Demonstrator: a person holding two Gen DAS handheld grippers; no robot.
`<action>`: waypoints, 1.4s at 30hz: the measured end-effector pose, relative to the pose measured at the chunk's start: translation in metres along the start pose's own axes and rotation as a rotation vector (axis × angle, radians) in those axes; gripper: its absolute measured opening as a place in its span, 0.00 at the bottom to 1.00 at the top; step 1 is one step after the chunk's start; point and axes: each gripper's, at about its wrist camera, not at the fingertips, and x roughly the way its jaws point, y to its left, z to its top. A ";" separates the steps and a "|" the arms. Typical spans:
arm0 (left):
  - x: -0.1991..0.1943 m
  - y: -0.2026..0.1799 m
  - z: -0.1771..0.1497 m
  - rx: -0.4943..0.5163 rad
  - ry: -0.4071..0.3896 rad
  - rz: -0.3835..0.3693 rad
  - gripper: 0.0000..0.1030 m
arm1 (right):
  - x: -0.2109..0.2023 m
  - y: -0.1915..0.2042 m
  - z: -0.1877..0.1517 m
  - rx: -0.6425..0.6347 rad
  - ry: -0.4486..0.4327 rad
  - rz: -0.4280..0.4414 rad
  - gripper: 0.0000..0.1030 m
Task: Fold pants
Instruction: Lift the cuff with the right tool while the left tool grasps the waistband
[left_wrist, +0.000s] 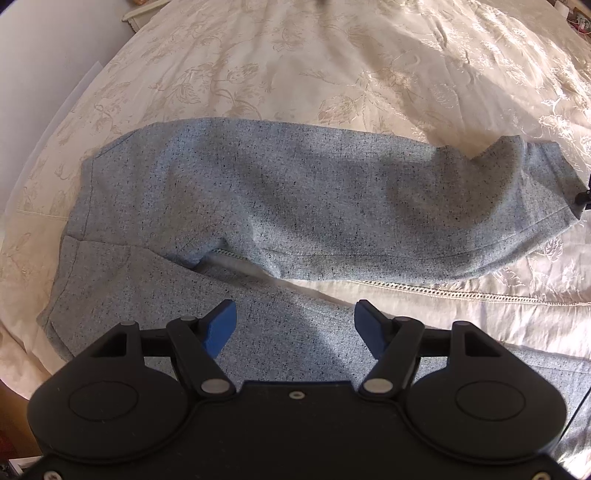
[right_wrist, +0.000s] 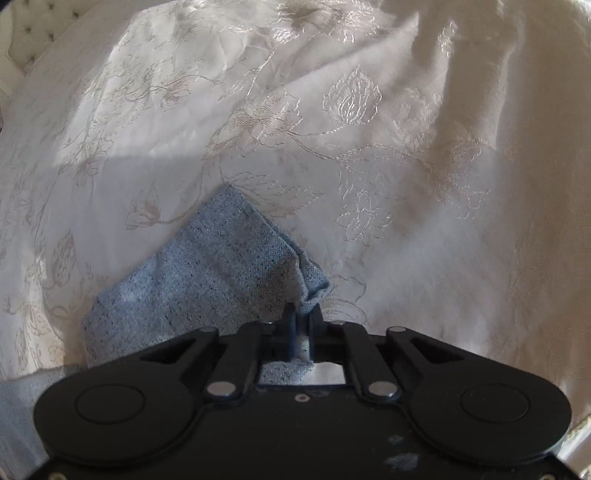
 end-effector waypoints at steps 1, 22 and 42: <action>0.000 -0.001 0.001 0.004 -0.002 0.000 0.69 | -0.011 0.001 -0.003 -0.026 -0.028 -0.007 0.05; 0.038 0.040 -0.047 0.056 0.057 0.097 0.69 | -0.070 -0.037 -0.071 -0.097 -0.088 -0.074 0.32; 0.038 0.100 -0.089 0.037 0.103 0.044 0.69 | -0.111 0.028 -0.192 -0.180 0.098 0.052 0.32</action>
